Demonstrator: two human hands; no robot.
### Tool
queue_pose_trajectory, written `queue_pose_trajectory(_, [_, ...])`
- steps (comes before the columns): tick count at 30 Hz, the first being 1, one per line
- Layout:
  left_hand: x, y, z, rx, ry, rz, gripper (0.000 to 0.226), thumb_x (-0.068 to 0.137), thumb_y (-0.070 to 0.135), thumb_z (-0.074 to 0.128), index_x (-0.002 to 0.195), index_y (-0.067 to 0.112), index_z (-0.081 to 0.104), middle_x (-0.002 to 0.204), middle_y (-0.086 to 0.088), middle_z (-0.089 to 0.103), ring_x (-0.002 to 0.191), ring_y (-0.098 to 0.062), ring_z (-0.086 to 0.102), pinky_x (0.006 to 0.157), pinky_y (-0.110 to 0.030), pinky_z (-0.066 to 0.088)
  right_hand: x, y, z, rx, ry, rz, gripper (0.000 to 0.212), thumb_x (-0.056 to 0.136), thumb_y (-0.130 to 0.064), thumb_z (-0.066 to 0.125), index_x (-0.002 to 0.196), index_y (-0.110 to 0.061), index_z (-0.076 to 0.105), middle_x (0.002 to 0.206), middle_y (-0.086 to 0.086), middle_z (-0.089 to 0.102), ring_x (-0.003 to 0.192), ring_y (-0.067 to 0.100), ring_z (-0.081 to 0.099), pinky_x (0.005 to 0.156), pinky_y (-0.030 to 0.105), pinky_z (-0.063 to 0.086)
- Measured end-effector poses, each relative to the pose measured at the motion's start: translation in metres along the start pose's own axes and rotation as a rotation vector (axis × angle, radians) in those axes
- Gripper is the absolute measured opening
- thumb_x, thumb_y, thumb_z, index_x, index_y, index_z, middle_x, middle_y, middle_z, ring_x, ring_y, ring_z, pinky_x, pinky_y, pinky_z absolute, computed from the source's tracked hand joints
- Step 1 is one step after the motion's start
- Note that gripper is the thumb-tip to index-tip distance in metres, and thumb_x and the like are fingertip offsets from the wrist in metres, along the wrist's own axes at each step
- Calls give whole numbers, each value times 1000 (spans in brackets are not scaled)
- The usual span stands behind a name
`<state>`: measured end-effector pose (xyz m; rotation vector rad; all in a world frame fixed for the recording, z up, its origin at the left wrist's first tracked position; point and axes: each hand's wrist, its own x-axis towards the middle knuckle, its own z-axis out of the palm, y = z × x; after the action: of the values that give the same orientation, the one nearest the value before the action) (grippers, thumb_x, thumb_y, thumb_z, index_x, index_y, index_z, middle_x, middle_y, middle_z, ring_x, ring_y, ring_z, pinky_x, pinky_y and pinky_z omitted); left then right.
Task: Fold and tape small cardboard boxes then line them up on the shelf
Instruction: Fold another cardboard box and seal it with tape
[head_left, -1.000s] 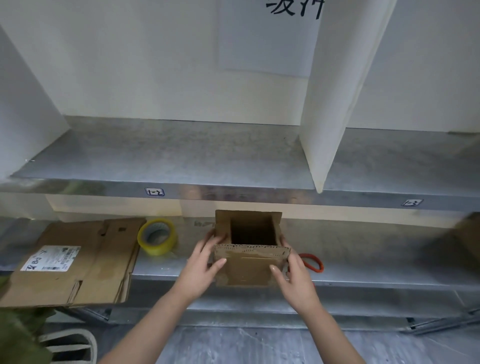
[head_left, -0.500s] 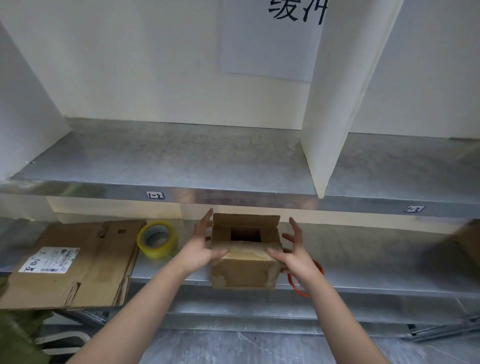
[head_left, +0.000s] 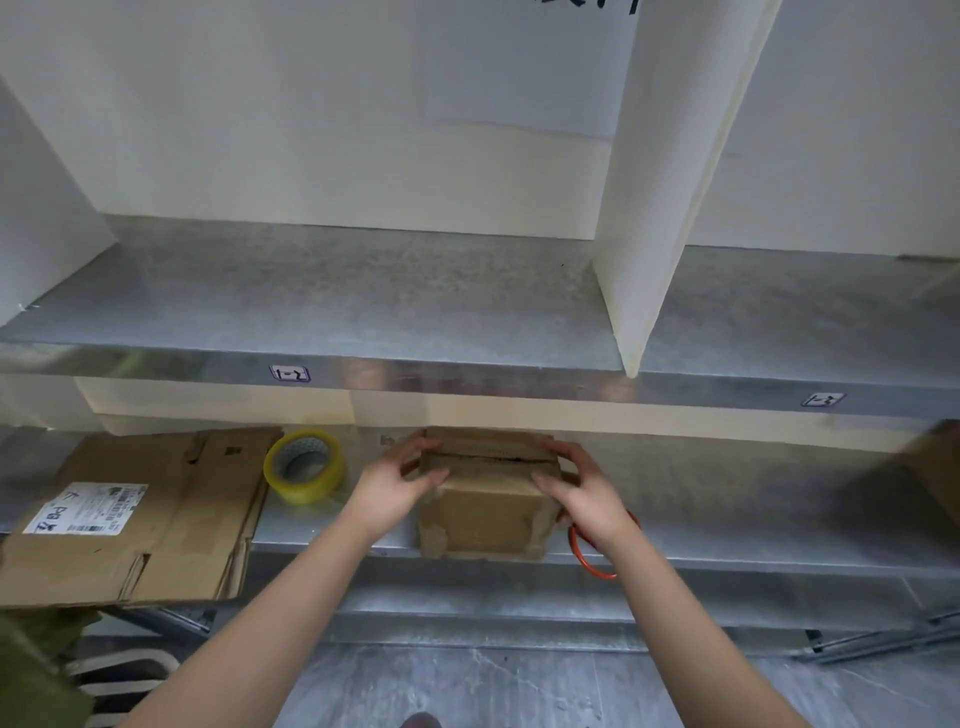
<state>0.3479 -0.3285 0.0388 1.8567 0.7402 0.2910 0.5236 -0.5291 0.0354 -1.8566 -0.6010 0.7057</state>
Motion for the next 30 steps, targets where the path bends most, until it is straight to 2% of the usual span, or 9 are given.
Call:
queue_pose_trajectory(3, [-10, -7, -1, 69, 3, 51, 42, 81, 37, 75, 119, 27, 63, 148, 10, 40, 127, -14, 50, 107, -31, 42, -9, 10, 6, -15, 22, -43, 49, 87, -31, 72, 131, -27, 51, 133, -4, 57, 119, 20, 57, 94, 43, 52])
queue_pose_trajectory(6, [-16, -13, -1, 88, 18, 52, 46, 81, 39, 75, 123, 26, 62, 144, 10, 45, 128, -13, 49, 108, -29, 40, -15, 17, 11, -57, 51, -84, 49, 88, -30, 71, 132, -25, 50, 136, -4, 54, 126, 19, 52, 106, 44, 45])
queue_pose_trajectory(11, [-18, -12, 5, 73, -66, 103, 49, 77, 38, 79, 122, 33, 62, 146, 13, 41, 131, -10, 47, 109, -25, 38, -22, 30, 3, -115, 114, -90, 51, 86, -35, 72, 131, -30, 49, 133, -2, 56, 124, 17, 54, 103, 39, 47])
queue_pose_trajectory(14, [-19, -14, 12, 184, -117, 126, 65, 75, 43, 79, 133, 34, 51, 154, 7, 31, 137, -12, 38, 114, -33, 34, -23, 35, 0, -194, 227, -103, 52, 85, -43, 71, 132, -31, 52, 129, -4, 58, 117, 10, 56, 95, 20, 46])
queue_pose_trajectory(15, [-17, -13, 13, 243, -109, 139, 69, 76, 43, 78, 137, 31, 47, 155, 6, 28, 139, -13, 34, 115, -33, 31, -21, 32, 0, -182, 223, -103, 52, 86, -44, 70, 133, -30, 52, 130, -4, 58, 118, 9, 55, 95, 19, 44])
queue_pose_trajectory(18, [-10, -11, 14, 324, -60, 160, 69, 83, 38, 74, 142, 27, 41, 158, 7, 22, 141, -13, 29, 111, -22, 23, -15, 24, 2, -127, 134, -92, 60, 86, -46, 68, 139, -29, 47, 135, -9, 52, 121, 7, 49, 98, 21, 40])
queue_pose_trajectory(21, [-2, -9, 13, 274, -81, 123, 67, 84, 31, 73, 142, 23, 40, 156, 8, 24, 139, -14, 33, 108, -19, 26, -12, 20, 6, -172, 125, -114, 62, 85, -36, 73, 140, -25, 46, 133, -10, 50, 119, 6, 46, 99, 22, 40])
queue_pose_trajectory(28, [7, -10, 11, 142, -112, 57, 61, 86, 36, 70, 139, 28, 41, 153, 12, 27, 132, -16, 41, 108, -28, 37, -1, 6, 3, -32, 115, -15, 60, 81, -26, 79, 134, -28, 51, 129, -10, 52, 118, 14, 51, 91, 24, 45])
queue_pose_trajectory(30, [8, -12, 9, 142, -117, 66, 63, 86, 34, 71, 140, 28, 40, 153, 10, 27, 133, -17, 41, 108, -30, 38, -4, 8, 7, -18, 128, -21, 61, 81, -24, 79, 135, -27, 51, 130, -9, 52, 120, 15, 51, 94, 25, 44])
